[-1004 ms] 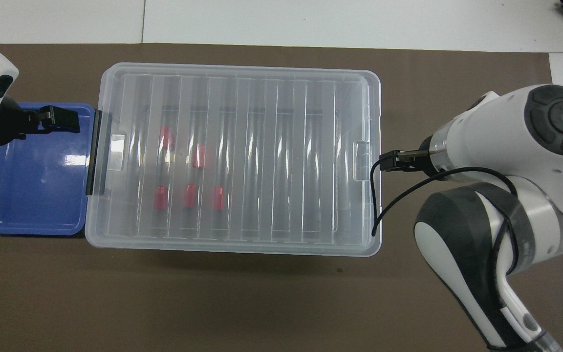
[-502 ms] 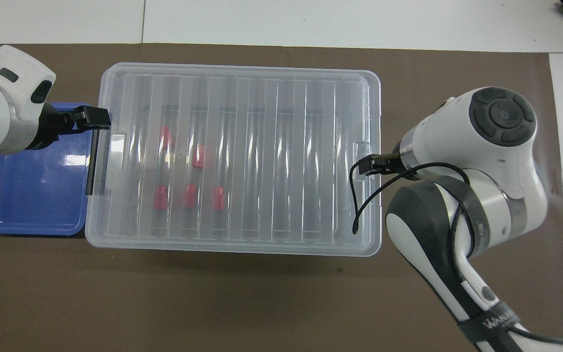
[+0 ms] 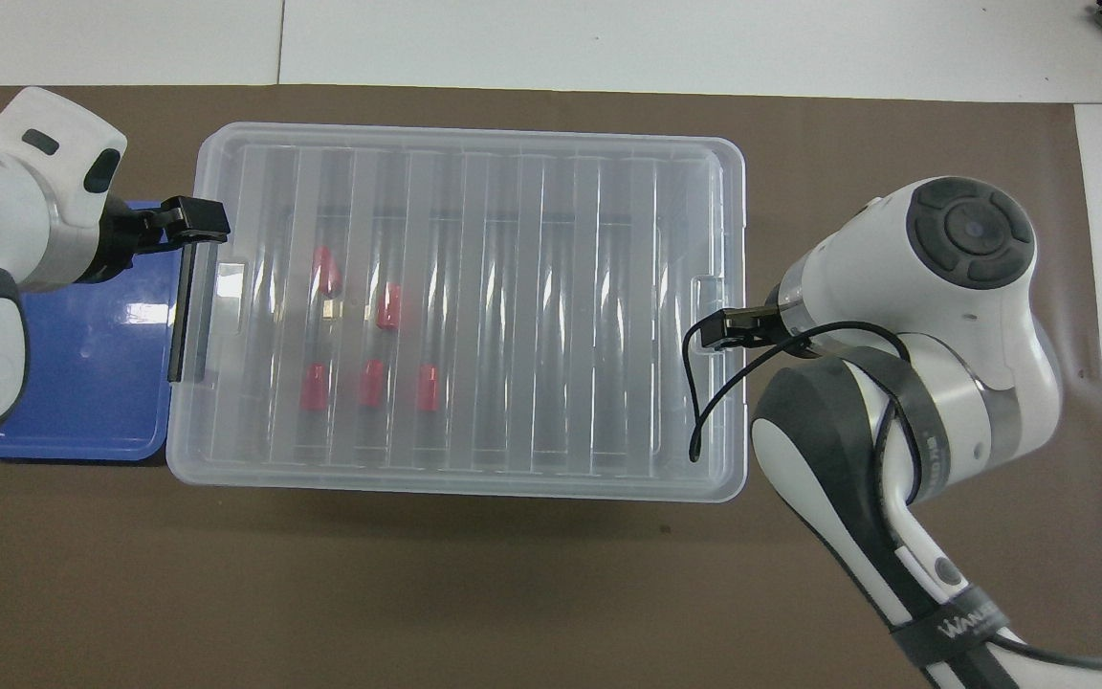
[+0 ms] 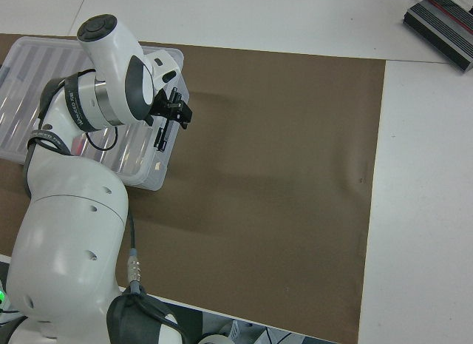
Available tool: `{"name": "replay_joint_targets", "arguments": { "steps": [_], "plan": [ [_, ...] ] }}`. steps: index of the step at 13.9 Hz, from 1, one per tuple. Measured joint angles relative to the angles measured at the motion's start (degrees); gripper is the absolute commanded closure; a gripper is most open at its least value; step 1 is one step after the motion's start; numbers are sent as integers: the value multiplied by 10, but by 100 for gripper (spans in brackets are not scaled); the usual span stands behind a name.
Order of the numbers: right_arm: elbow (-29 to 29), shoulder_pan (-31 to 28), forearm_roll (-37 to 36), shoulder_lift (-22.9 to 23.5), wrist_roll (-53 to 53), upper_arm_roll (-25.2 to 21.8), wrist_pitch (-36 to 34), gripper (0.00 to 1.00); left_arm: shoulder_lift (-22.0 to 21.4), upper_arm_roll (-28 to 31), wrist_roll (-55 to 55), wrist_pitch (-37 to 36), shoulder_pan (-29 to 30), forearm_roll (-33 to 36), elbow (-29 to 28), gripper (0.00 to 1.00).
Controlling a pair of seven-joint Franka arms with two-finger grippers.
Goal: Place red block in blue tray from box
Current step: 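Slide the clear lid away from the tray with both grippers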
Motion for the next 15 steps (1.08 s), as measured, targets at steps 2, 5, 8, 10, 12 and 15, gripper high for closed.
{"name": "replay_joint_targets", "arguments": {
  "steps": [2, 5, 8, 10, 12, 15],
  "plan": [
    [0, -1, 0, 0, -7, -1, 0, 0, 0, -1, -1, 1, 0, 0, 0, 0],
    [-1, -7, 0, 0, -35, -5, 0, 0, 0, -1, -1, 1, 0, 0, 0, 0],
    [-1, -8, 0, 0, -41, -15, 0, 0, 0, -1, -1, 4, 0, 0, 0, 0],
    [-1, -9, 0, 0, -57, -27, 0, 0, 0, -1, -1, 5, 0, 0, 0, 0],
    [-1, -9, 0, 0, -92, -46, 0, 0, 1, -1, -2, 8, 0, 0, -1, 0],
    [-1, -10, 0, 0, -134, -68, -2, 0, 13, -3, -38, 35, -18, 0, -12, 0]
  ]
}}
